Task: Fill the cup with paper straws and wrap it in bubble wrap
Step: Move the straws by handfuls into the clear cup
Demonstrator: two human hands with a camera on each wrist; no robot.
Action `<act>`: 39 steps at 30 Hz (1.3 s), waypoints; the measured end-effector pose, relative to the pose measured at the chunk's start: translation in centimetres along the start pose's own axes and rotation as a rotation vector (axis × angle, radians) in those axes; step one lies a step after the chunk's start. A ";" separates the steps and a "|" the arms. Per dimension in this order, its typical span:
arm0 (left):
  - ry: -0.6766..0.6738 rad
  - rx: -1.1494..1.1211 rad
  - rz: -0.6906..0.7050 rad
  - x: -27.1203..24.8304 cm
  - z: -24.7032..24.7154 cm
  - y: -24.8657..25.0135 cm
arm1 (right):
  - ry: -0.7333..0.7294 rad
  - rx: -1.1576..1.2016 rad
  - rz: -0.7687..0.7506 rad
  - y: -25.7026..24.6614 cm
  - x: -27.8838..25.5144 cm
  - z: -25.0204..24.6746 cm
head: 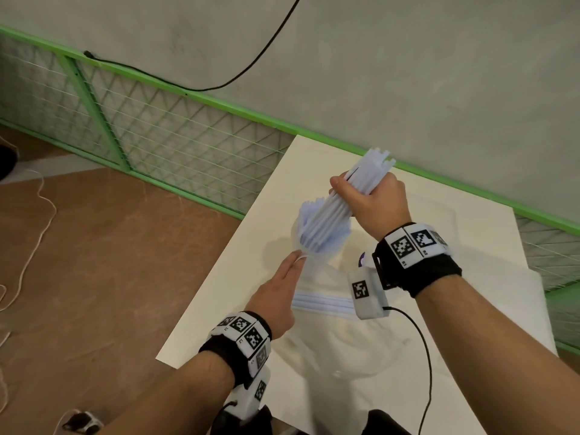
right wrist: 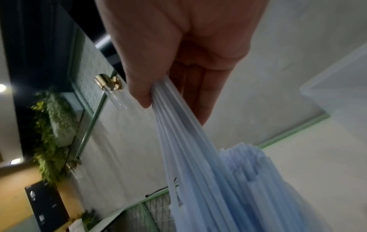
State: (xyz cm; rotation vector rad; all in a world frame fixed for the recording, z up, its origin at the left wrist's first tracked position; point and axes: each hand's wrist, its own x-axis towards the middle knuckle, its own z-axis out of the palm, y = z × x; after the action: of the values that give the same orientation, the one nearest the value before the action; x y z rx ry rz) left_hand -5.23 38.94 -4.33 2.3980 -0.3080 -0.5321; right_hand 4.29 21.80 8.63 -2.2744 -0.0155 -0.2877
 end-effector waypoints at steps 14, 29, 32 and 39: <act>0.010 0.004 0.003 0.1 -0.2 0.3 | 0.015 -0.017 -0.024 1.2 -0.6 0.7; 0.006 -0.034 -0.032 -0.7 0.0 0.9 | 0.015 0.139 -0.116 3.5 -3.0 1.0; 0.006 -0.031 -0.019 -0.4 0.1 1.1 | 0.179 0.127 -0.232 2.8 -4.0 0.9; 0.059 -0.057 -0.007 -0.4 0.2 1.2 | -0.145 -0.185 -0.299 3.9 -4.8 3.0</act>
State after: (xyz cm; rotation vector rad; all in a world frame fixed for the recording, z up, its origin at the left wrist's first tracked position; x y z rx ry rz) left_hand -5.77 38.09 -3.55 2.3555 -0.2554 -0.4659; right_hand 0.66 21.86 2.81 -2.4717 -0.4225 -0.2879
